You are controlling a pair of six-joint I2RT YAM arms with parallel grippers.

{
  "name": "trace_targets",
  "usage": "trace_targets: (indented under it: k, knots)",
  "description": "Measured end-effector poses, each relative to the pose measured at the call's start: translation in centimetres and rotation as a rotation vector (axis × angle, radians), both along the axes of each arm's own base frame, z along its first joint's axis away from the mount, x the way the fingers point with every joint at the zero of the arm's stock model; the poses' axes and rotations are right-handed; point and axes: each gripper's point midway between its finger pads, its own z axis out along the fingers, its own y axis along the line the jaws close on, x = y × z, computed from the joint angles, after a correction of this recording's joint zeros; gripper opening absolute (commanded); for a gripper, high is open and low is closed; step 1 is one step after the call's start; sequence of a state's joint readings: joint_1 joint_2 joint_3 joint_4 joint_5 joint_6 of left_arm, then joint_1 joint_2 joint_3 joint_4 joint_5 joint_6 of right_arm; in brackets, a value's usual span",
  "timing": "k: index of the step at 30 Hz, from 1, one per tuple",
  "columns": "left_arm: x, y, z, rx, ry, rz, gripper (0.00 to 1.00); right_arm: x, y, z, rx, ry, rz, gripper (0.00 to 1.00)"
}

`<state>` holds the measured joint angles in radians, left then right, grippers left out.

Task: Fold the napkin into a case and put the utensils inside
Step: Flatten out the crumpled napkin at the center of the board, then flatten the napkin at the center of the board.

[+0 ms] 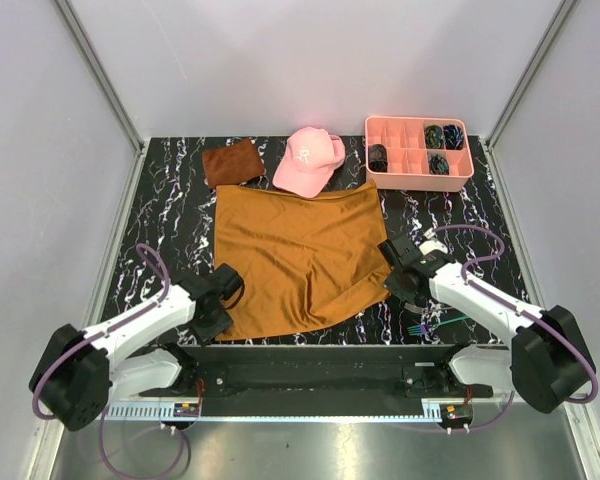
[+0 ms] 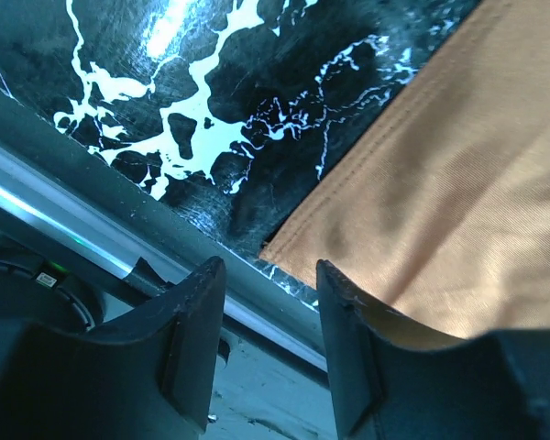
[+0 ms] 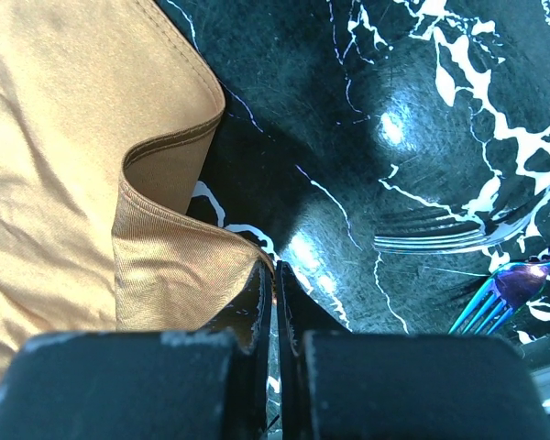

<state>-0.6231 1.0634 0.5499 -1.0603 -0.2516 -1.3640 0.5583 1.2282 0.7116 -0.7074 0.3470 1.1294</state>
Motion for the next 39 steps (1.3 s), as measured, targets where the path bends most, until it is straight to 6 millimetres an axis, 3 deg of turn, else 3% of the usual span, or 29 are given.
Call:
trace_targets:
  k: [7, 13, 25, 31, 35, 37, 39]
  knots:
    - [-0.2, 0.0, -0.4, 0.020, 0.026, 0.013, 0.46, 0.1, 0.0, 0.0, 0.003, -0.005, -0.001, 0.00]
    - [0.2, -0.4, -0.5, 0.007, 0.011, 0.021, 0.46, 0.1, 0.0, 0.0, 0.003, -0.005, -0.002, 0.00]
    - [0.9, -1.0, -1.1, -0.011, -0.013, 0.050, 0.29, 0.0, -0.1, 0.1, 0.006, -0.009, -0.004, 0.00]
    - [1.3, -0.9, -1.0, -0.026, -0.060, 0.052, 0.00, 0.0, -0.1, 0.5, 0.014, -0.023, -0.004, 0.00]
    - [2.0, -0.7, -0.7, -0.022, -0.103, 0.035, 0.00, -0.1, -0.1, 0.9, 0.011, -0.031, 0.040, 0.00]
    - [2.7, -0.7, 0.4, -0.021, -0.138, 0.009, 0.00, -0.1, 0.1, 1.8, 0.017, -0.062, 0.099, 0.00]
    - [4.6, -1.5, 3.2, -0.047, -0.231, -0.023, 0.00, 0.1, 0.5, 3.5, 0.037, -0.123, 0.179, 0.00]
